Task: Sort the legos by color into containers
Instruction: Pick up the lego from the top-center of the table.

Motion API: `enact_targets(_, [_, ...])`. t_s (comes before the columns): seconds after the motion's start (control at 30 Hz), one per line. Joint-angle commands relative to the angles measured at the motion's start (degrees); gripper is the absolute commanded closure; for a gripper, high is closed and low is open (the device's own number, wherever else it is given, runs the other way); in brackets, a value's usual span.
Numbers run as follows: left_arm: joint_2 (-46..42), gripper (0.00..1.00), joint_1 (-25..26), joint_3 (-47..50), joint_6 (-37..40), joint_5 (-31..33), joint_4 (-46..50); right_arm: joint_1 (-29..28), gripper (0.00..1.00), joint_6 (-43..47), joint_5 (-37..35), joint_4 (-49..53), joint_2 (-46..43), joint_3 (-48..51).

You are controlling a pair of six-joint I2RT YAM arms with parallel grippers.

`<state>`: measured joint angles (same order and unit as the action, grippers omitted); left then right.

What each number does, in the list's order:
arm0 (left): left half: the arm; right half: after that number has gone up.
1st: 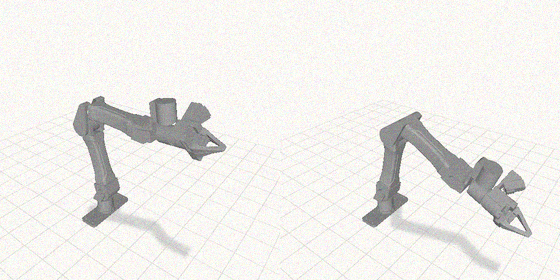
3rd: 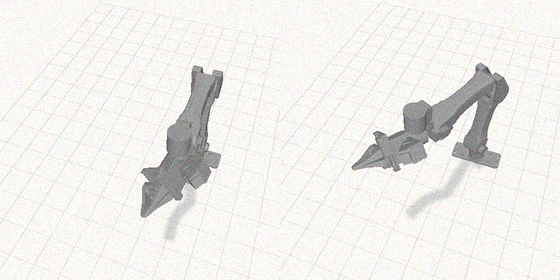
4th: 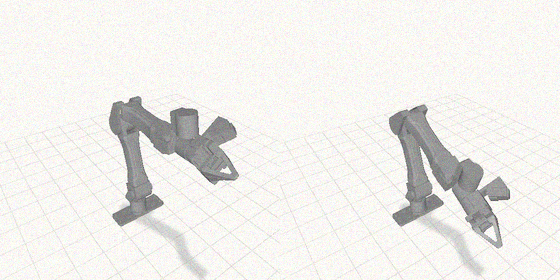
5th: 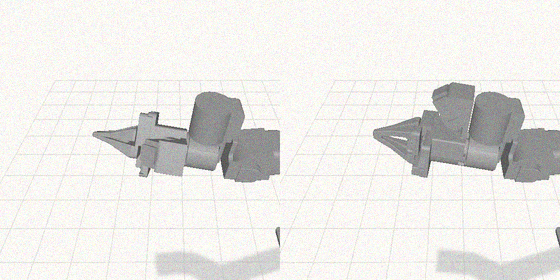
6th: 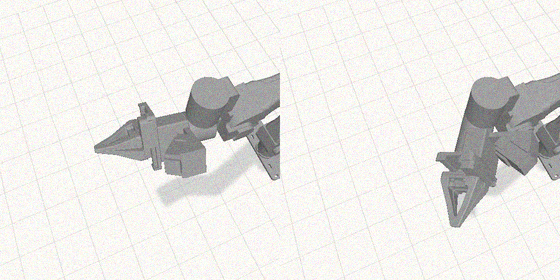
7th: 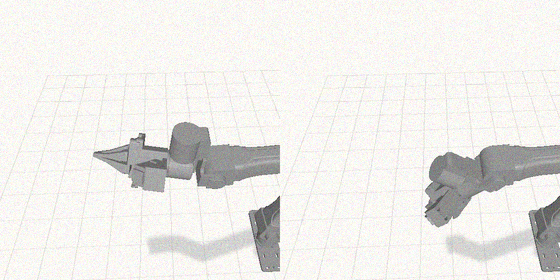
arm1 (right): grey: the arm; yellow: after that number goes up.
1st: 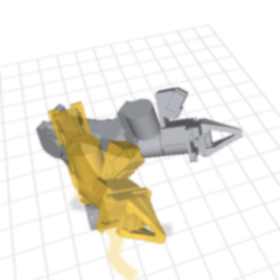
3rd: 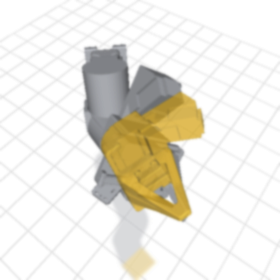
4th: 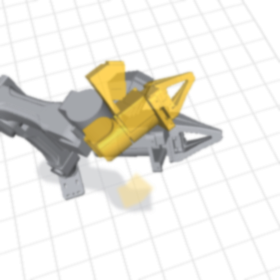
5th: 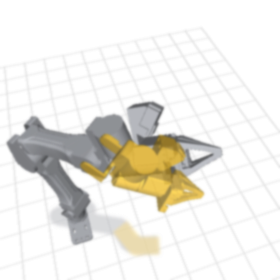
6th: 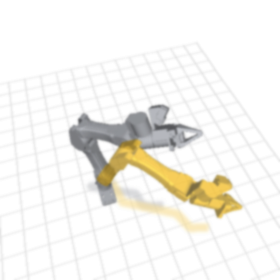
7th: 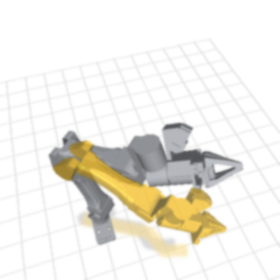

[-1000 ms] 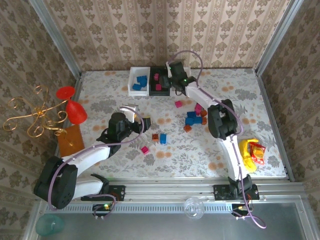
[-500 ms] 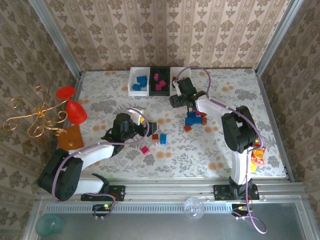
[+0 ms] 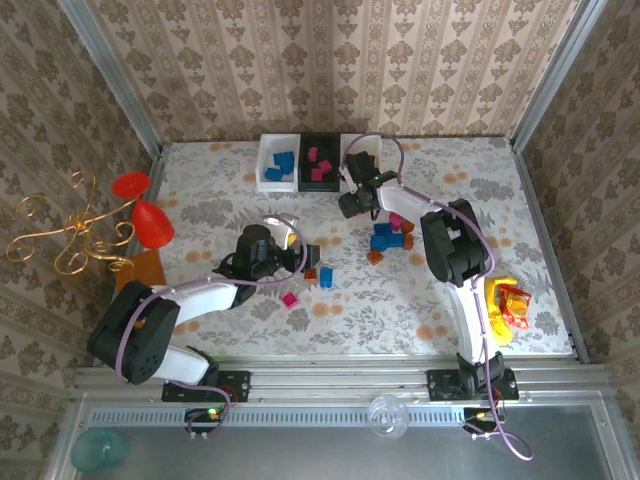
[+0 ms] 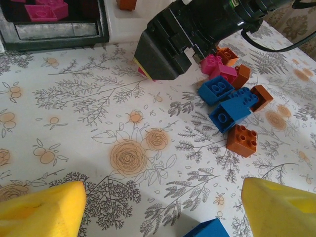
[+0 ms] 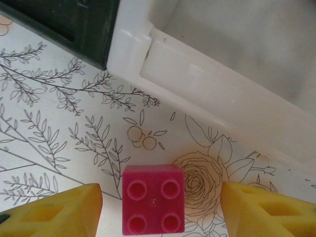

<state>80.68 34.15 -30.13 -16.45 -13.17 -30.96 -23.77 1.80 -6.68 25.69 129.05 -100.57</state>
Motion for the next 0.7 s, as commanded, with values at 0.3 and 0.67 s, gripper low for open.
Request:
enact_targets(0.3, [0.0, 0.16, 0.39, -1.49, 0.55, 2.09, -0.02, 0.43, 0.42, 0.74, 3.59, 4.57, 4.6, -3.71])
enact_targets(0.67, [-0.21, 0.15, 0.31, -1.21, 0.93, 3.42, -0.06, -0.63, 0.64, 0.85, 11.31, -1.94, -0.48, 0.16])
